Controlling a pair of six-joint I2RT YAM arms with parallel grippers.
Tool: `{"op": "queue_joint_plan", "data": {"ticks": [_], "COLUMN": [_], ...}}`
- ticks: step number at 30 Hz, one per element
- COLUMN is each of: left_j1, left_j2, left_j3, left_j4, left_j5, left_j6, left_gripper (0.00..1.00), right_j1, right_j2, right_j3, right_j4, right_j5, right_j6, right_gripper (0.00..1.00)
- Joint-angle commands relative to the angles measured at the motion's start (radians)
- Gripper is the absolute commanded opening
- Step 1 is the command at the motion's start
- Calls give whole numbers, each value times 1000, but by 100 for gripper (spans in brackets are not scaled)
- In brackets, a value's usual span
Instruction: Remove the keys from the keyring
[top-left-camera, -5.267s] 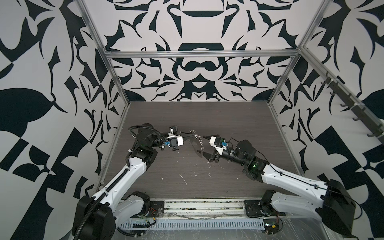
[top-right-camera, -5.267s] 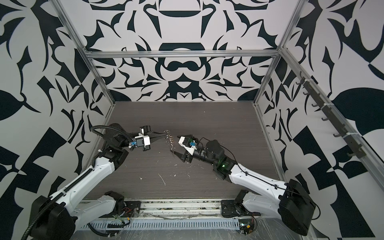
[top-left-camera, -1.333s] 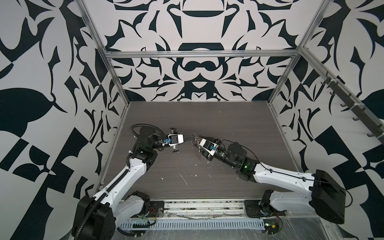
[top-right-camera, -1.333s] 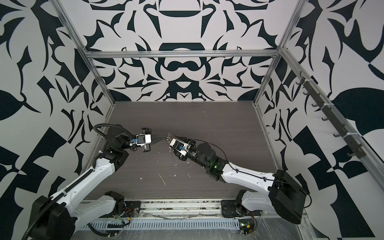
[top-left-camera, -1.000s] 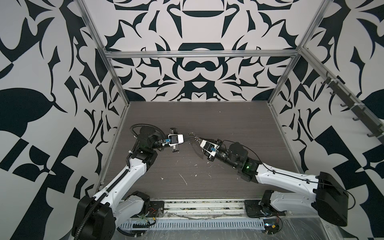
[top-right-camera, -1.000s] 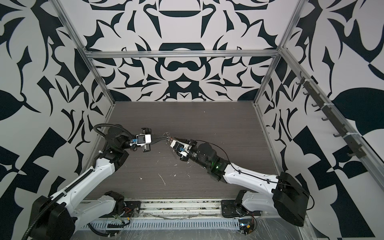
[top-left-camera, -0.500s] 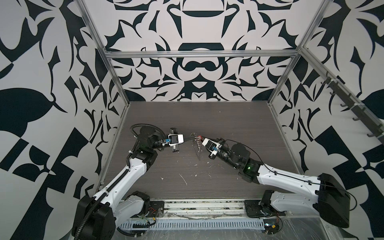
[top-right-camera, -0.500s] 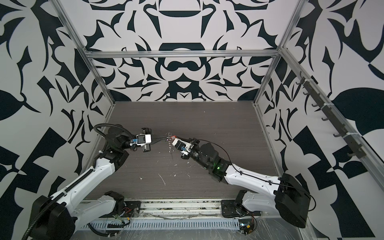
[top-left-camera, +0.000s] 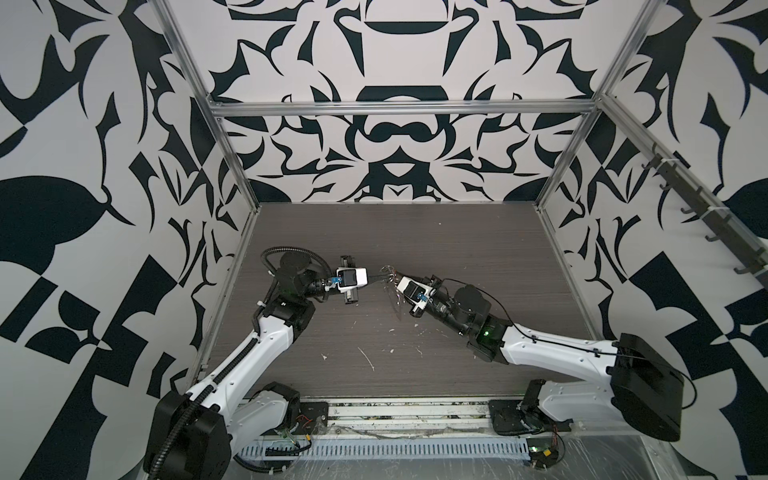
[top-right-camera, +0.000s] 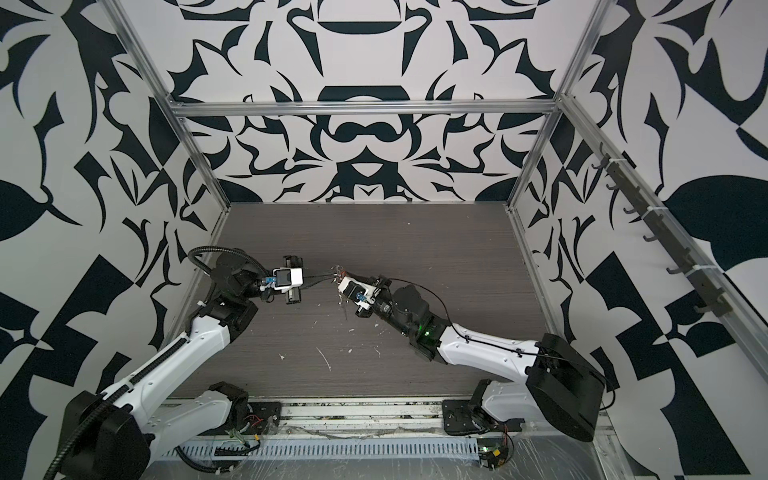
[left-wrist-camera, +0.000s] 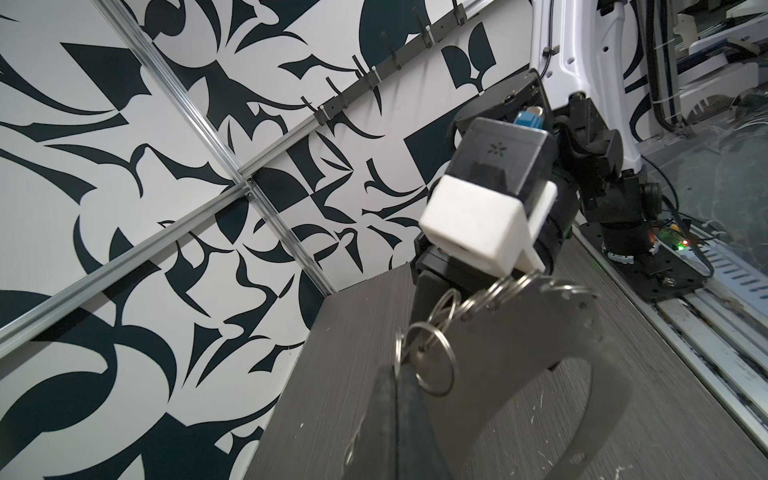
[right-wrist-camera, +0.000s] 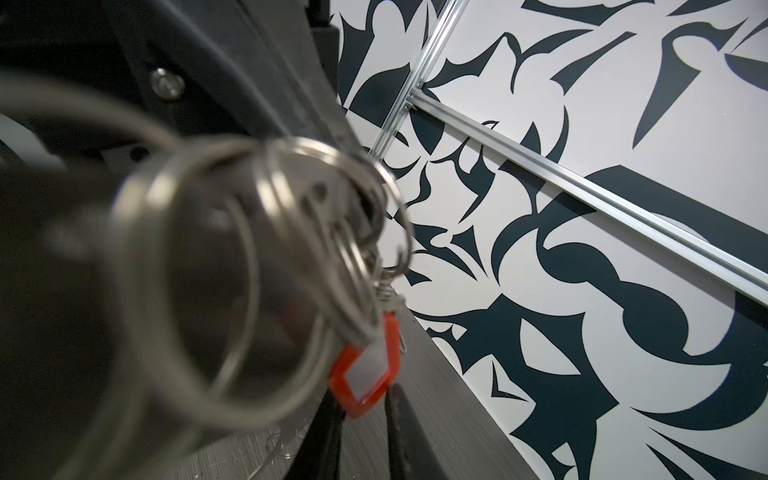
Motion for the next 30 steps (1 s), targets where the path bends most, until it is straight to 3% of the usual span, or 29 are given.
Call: {"op": "queue_joint_plan", "data": {"ticks": [1, 4, 7, 12, 18, 21, 25, 30], "left_j1": [3, 2, 3, 3, 3, 2, 3, 3], "left_j2": [-20, -23, -23, -16, -12, -12, -16, -30], "left_j3": [33, 32, 36, 46, 56, 62, 69, 102], "left_j4": [-2, -10, -19, -21, -23, -30, -65, -203], "left_j5": [1, -7, -10, -5, -2, -3, -15, -67], "left_j6": [-7, -6, -4, -9, -21, -21, -17, 54], "left_gripper": [0, 0, 0, 0, 0, 0, 0, 0], "right_j1": [-5, -5, -5, -5, -6, -6, -7, -6], "right_j2": [-19, -38, -60, -71, -54, -52, -77, -161], "right_j3": [53, 44, 36, 25, 37, 42, 46, 49], "right_j4": [85, 83, 71, 83, 98, 94, 53, -100], "right_j5": [-13, -2, 13, 6, -12, -25, -18, 32], "right_j6": [-7, -12, -13, -8, -23, -33, -63, -149], "right_gripper": [19, 9, 7, 23, 26, 20, 0, 0]}}
